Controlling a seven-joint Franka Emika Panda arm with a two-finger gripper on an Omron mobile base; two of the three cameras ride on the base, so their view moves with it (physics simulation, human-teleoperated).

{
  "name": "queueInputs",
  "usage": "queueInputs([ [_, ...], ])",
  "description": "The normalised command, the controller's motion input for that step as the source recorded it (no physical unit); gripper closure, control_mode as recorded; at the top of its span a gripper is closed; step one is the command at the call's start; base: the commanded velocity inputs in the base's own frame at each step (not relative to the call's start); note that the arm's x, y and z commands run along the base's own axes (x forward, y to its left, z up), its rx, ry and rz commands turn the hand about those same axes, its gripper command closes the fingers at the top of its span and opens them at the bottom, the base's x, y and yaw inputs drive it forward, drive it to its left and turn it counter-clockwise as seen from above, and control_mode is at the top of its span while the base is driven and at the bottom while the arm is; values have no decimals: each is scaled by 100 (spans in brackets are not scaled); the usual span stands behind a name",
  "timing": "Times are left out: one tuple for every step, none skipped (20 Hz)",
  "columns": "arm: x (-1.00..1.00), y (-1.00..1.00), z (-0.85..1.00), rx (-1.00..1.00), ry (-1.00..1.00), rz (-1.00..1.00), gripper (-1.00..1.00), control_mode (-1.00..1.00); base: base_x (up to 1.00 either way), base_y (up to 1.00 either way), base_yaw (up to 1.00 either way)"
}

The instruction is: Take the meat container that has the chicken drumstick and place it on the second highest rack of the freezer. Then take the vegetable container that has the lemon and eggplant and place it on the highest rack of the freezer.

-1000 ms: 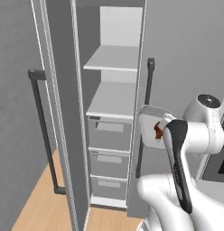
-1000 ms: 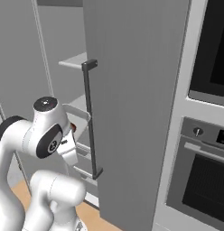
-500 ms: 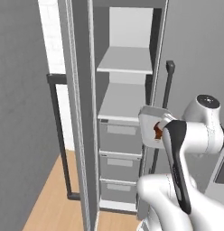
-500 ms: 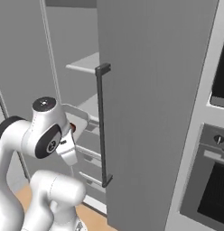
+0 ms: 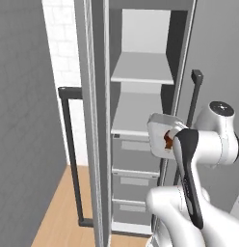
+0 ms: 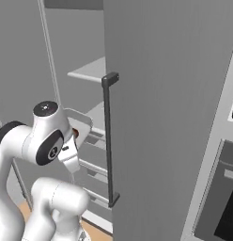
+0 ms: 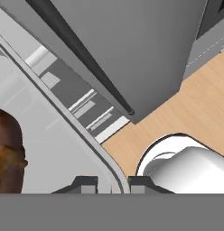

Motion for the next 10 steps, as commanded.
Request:
queueInputs([
  [0,0,0,0,0,0,100,100,53,9,-4],
  [0,0,0,0,0,0,100,100,49,7,-4],
  [0,0,0,0,0,0,100,100,46,10,-3],
  [0,0,0,0,0,0,100,100,41,11,0],
  [38,6,0,-1,11,0,100,-100,0,0,0],
  [43,5,0,-3,8,0,100,-100,0,0,0],
  [60,11,-8,-3,6,0,100,-100,0,0,0],
  [72,13,-12,-3,6,-1,100,-100,0,0,0],
  [79,12,-18,-1,5,-3,100,-100,0,0,0],
  [88,12,-31,-1,1,-10,100,-100,0,0,0],
])
